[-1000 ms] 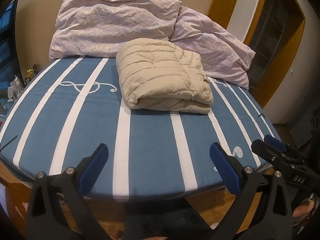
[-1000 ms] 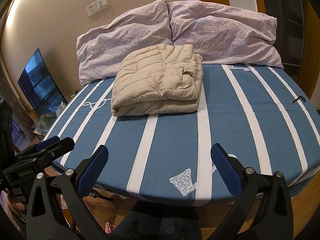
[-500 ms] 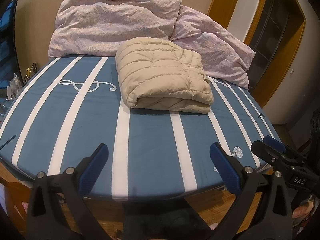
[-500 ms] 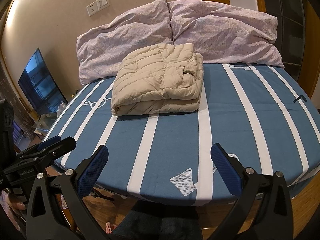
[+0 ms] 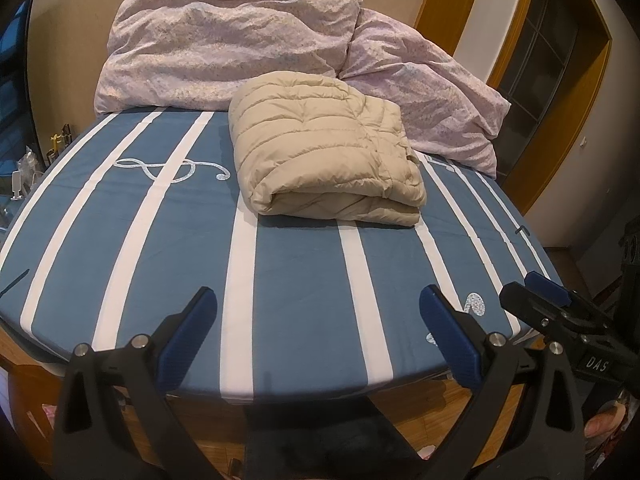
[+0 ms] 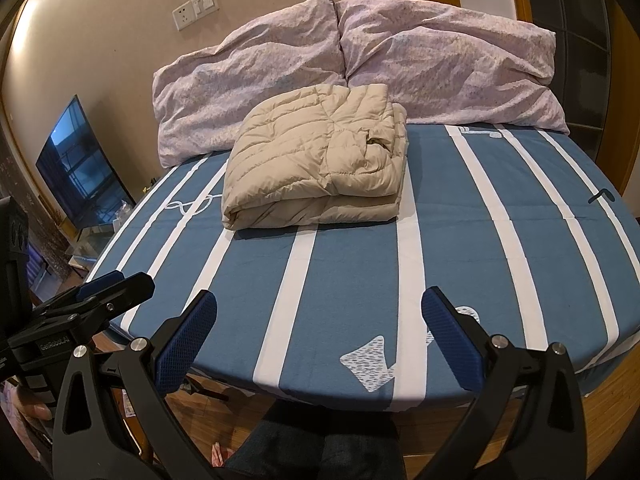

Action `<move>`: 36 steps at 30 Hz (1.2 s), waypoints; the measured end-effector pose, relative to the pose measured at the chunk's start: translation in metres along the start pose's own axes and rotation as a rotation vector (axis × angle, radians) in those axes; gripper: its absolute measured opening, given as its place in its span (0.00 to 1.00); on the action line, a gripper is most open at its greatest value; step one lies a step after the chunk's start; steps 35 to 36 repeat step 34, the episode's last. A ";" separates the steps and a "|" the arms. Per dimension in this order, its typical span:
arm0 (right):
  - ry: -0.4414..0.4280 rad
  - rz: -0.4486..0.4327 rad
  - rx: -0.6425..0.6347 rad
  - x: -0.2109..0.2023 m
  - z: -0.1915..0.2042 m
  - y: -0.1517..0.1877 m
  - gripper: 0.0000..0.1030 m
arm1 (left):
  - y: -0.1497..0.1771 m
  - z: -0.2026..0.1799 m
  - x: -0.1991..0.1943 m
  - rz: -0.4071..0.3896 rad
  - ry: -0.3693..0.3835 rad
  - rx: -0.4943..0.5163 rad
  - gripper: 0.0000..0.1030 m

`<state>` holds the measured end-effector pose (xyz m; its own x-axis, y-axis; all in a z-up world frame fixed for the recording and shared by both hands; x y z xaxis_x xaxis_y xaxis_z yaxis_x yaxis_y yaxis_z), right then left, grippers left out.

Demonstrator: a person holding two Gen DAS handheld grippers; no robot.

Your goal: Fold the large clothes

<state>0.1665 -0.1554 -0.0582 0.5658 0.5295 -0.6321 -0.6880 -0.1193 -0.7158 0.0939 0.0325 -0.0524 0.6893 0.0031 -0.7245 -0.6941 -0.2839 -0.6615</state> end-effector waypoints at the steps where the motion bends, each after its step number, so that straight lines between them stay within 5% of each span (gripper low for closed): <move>1: 0.000 0.001 0.000 0.000 0.000 0.001 0.99 | 0.000 0.000 0.001 0.000 0.000 0.000 0.98; 36: -0.002 0.009 0.002 0.003 0.001 0.007 0.99 | 0.003 -0.008 0.006 0.009 0.005 0.007 0.98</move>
Point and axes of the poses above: each gripper's, at about its wrist camera, not at the fingertips, and x roughly the way its jaws point, z to its left, y to its underside, the point moved 2 cm from there along x, roughly the way its jaws point, and after that the axes turned 4 degrees about z, right-handed, at the moved point
